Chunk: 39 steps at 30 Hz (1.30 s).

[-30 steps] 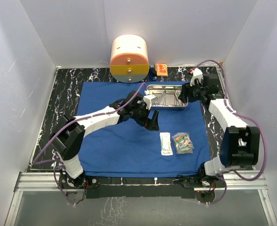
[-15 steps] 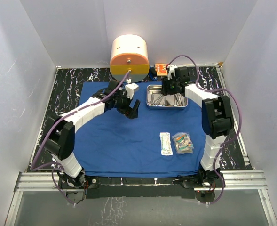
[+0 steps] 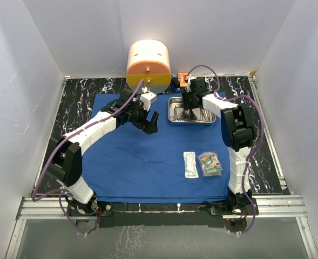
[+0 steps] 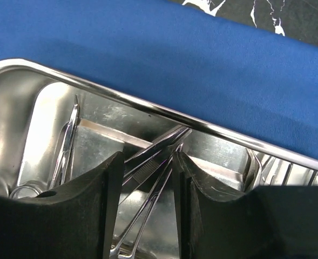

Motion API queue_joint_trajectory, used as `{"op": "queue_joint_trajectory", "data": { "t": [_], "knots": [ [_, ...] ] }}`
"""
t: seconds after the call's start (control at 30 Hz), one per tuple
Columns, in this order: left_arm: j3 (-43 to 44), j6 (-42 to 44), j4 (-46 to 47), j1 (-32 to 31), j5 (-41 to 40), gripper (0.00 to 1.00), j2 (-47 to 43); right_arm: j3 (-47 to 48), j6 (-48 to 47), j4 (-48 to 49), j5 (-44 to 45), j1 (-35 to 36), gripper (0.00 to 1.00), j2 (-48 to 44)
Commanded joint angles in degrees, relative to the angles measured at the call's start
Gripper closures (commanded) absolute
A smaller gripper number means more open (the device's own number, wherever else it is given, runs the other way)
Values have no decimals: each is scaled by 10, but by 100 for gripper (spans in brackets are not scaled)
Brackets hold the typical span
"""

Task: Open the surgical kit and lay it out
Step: Pick up the medical item from the container.

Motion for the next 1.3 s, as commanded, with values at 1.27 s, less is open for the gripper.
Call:
{"op": "queue_joint_trajectory", "data": {
  "t": [1.27],
  "knots": [
    [-11, 3, 15, 13, 23, 2, -29, 92, -32, -48, 59, -12, 94, -13]
  ]
}}
